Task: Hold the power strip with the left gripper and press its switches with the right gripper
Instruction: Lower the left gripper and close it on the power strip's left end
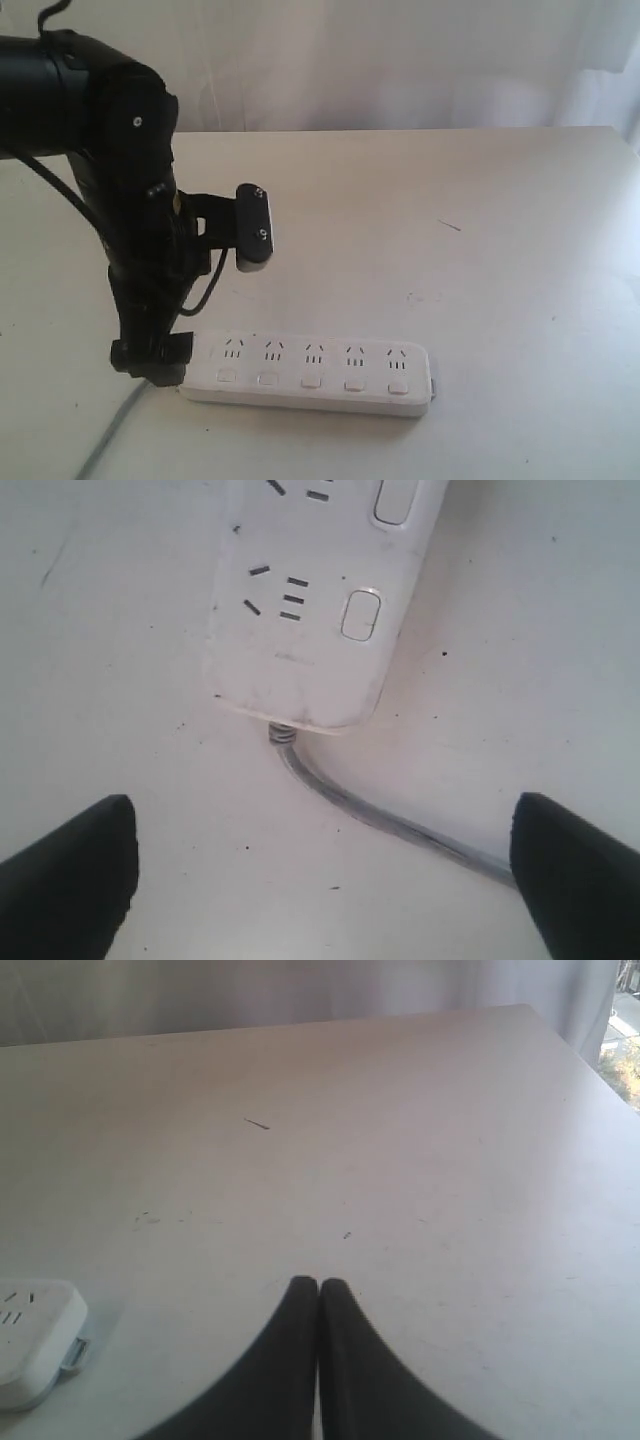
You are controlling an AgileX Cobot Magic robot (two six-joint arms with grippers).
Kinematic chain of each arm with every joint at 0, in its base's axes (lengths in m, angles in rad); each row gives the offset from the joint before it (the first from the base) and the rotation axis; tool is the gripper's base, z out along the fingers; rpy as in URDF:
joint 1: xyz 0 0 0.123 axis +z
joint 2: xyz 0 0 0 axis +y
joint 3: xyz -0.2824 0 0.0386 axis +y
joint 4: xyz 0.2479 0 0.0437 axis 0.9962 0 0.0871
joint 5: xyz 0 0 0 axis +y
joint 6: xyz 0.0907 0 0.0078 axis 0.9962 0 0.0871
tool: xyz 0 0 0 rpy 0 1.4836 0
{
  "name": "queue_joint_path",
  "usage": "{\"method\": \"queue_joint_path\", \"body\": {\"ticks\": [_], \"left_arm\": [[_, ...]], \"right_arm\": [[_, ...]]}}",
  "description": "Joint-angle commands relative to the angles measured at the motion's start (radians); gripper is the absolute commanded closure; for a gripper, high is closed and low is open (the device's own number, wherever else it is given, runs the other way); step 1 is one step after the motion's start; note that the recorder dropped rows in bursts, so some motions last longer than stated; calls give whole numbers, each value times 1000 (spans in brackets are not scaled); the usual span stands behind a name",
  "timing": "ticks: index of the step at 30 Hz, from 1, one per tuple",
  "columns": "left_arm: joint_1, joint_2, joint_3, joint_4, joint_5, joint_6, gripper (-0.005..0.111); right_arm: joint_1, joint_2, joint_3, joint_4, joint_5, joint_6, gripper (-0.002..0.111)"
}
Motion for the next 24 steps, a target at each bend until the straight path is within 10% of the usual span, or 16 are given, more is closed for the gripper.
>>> {"method": "queue_joint_path", "body": {"ticks": [1,24], "left_arm": [[-38,21,0,-11,-11,148,3],[-64,200,0,-10,-191,263,3]], "right_arm": [[-5,-5,4,-4,-10,0,108],[-5,-5,4,-4,-10,0,108]]}}
